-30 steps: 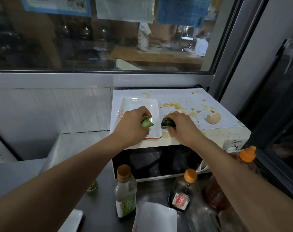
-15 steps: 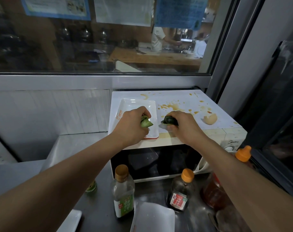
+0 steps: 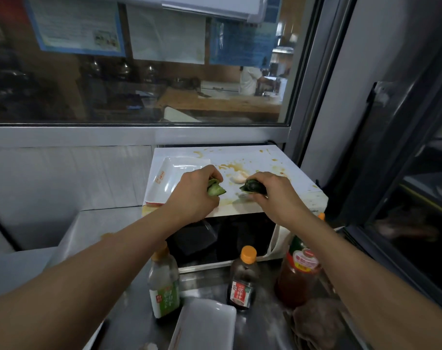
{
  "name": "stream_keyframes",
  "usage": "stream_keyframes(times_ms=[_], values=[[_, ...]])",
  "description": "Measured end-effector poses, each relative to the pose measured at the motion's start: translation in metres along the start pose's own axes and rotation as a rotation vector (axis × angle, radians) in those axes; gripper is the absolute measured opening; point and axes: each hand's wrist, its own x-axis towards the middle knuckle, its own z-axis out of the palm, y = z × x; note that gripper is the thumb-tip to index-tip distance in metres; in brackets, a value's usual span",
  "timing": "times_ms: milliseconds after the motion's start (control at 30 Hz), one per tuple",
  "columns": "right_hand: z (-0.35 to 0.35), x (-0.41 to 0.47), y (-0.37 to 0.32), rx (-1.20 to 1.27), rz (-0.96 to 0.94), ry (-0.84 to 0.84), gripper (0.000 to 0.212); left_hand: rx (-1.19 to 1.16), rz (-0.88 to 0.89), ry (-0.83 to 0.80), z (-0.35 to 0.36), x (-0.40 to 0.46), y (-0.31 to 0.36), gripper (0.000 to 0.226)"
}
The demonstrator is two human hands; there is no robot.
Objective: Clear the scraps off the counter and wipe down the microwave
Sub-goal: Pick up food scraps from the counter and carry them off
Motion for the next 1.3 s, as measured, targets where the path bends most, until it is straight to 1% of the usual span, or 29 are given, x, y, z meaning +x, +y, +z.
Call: stream_keyframes(times_ms=[233, 567, 767, 900, 1000, 1133, 1233, 1300], values=[[-0.040, -0.061, 0.013, -0.029, 0.006, -0.008, 0.025, 0.000, 0.014, 0.015, 0.022, -0.047, 0.052, 0.034], [-0.067, -0.139, 0.033, -0.032, 0.044, -0.008, 0.020, -0.004, -0.010, -0.079, 0.065, -0.103, 0.094, 0.035], [-0.070, -0.189, 0.036, -0.069, 0.154, 0.013, 0.034, -0.045, 0.058, -0.117, 0.081, -0.125, 0.099, 0.032], [-0.073, -0.215, 0.022, -0.100, 0.196, 0.033, 0.025, -0.084, 0.101, -0.166, 0.082, -0.137, 0.098, 0.030], [-0.074, -0.245, 0.002, -0.144, 0.277, 0.067, 0.023, -0.091, 0.192, -0.213, 0.078, -0.151, 0.100, 0.028], [-0.074, -0.292, -0.036, -0.174, 0.397, 0.112, 0.019, -0.139, 0.301, -0.318, 0.070, -0.180, 0.102, 0.026], [-0.073, -0.332, -0.069, -0.169, 0.476, 0.144, 0.019, -0.157, 0.389, -0.360, 0.068, -0.206, 0.107, 0.029], [-0.075, -0.363, -0.089, -0.172, 0.536, 0.170, 0.019, -0.189, 0.432, -0.420, 0.069, -0.226, 0.114, 0.028]])
